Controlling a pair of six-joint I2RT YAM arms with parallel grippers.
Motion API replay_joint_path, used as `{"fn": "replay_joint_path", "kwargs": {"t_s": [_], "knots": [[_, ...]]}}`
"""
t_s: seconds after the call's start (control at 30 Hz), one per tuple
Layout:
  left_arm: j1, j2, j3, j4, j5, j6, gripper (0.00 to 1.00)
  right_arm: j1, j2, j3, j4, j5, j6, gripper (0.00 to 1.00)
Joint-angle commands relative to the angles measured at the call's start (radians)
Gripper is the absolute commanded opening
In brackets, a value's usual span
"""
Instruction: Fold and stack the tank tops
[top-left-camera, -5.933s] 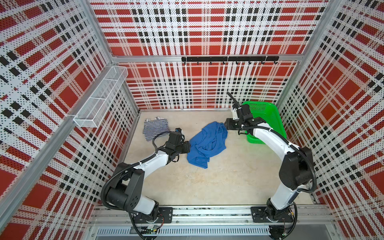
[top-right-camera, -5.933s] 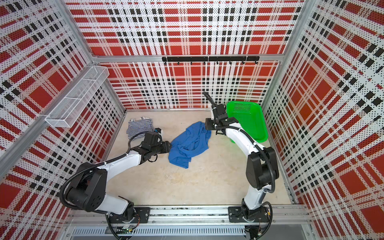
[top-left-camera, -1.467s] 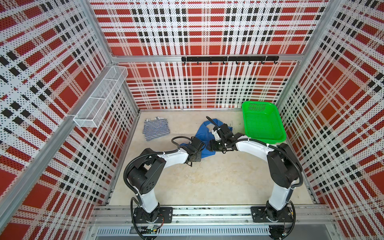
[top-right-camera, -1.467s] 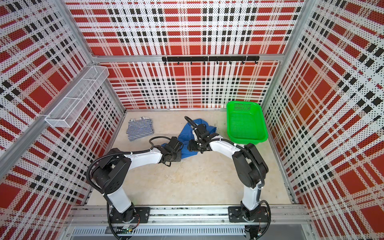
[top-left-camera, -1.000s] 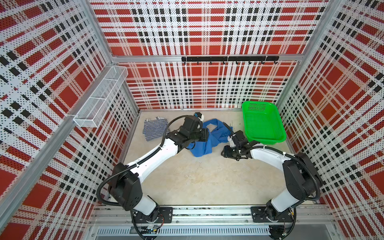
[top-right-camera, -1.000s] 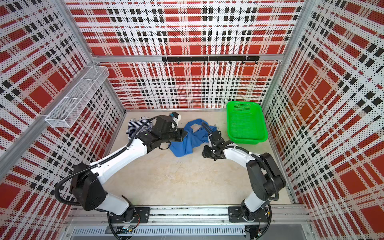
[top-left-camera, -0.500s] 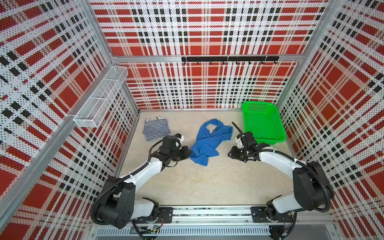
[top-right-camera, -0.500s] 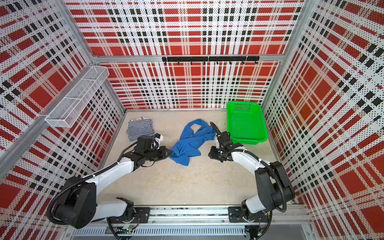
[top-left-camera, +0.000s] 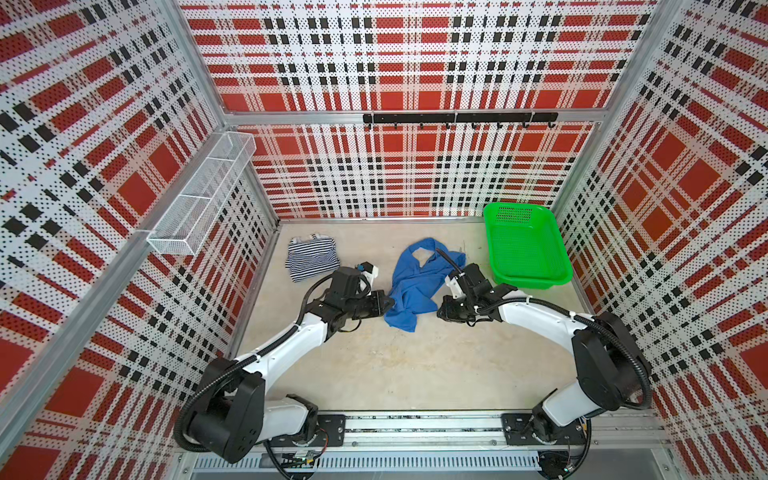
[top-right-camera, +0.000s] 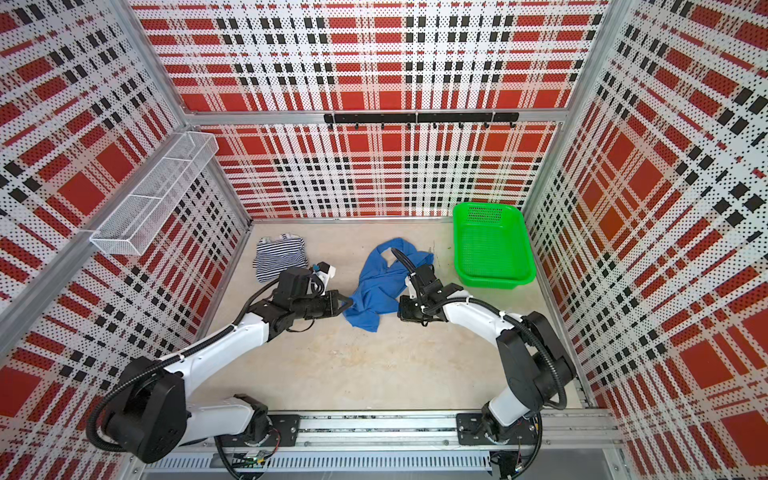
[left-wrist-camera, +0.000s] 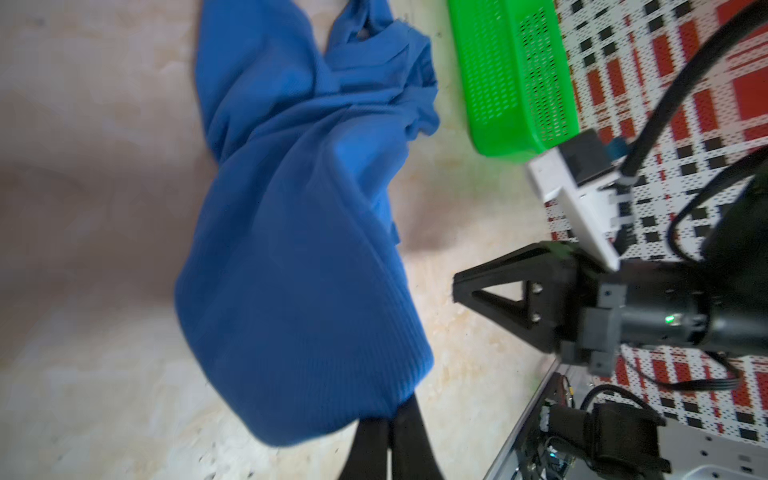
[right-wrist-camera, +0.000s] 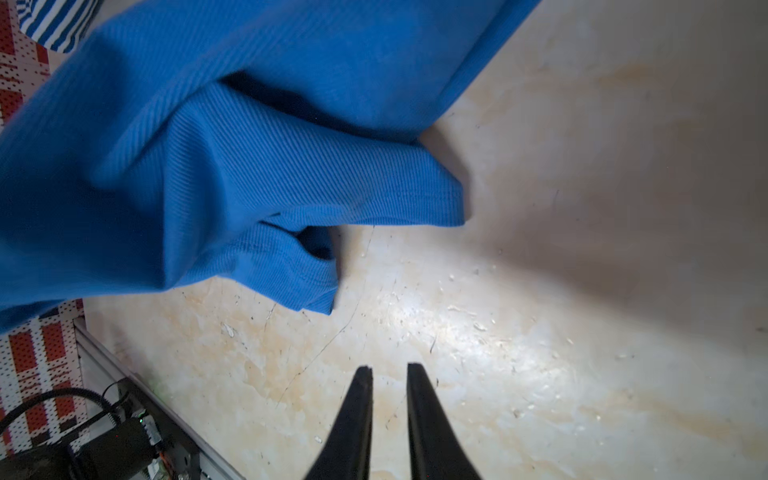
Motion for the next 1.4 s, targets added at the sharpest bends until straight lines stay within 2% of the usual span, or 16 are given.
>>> {"fn": "replay_joint_path", "kwargs": {"t_s": [0.0,0.07,0.2,0.33,0.47,0.53,0.57,0.63,0.67,0.87,1.07,1.13,1.3,1.37], "knots": [[-0.018,0.037,0.094,0.076,0.094,0.005,0.0,-0.021,-0.03,-0.002,-0.008,0.057,0.01,0.18],[-0.005,0.03,0.102,0.077,0.124,0.008,0.0,-0.037,-0.046,-0.023,0.02,0.052,0.02,0.21],[0.055,-0.021,0.071,0.028,0.108,0.028,0.0,-0.014,0.003,0.014,0.089,0.054,0.018,0.39],[0.096,-0.061,0.037,-0.021,0.106,0.055,0.0,0.005,0.163,0.086,0.18,0.039,0.003,0.54],[0.11,-0.082,0.015,-0.02,0.117,0.059,0.0,0.008,0.304,0.134,0.268,0.025,0.018,0.58],[0.111,-0.081,0.014,-0.019,0.123,0.062,0.0,0.007,0.352,0.155,0.301,0.051,0.03,0.54],[0.113,-0.082,0.015,-0.023,0.124,0.066,0.0,0.005,0.364,0.164,0.305,0.056,0.032,0.45],[0.127,-0.084,0.028,-0.045,0.118,0.078,0.0,0.002,0.357,0.188,0.276,0.059,0.03,0.09],[0.136,-0.089,0.04,-0.061,0.108,0.092,0.0,0.002,0.331,0.194,0.254,0.078,0.021,0.0],[0.213,-0.101,0.208,-0.149,0.059,0.185,0.0,-0.042,0.11,0.298,0.024,0.182,-0.114,0.0],[0.253,-0.062,0.409,-0.18,0.119,0.234,0.0,-0.073,-0.055,0.429,-0.15,0.25,-0.214,0.0],[0.245,-0.036,0.432,-0.18,0.143,0.225,0.0,-0.068,-0.049,0.393,-0.15,0.213,-0.203,0.0],[0.185,0.012,0.429,-0.168,0.124,0.205,0.0,-0.029,-0.03,0.202,0.003,0.109,-0.106,0.0],[0.119,0.041,0.433,-0.135,0.127,0.169,0.0,-0.036,-0.049,0.144,0.056,0.109,-0.064,0.0]]}}
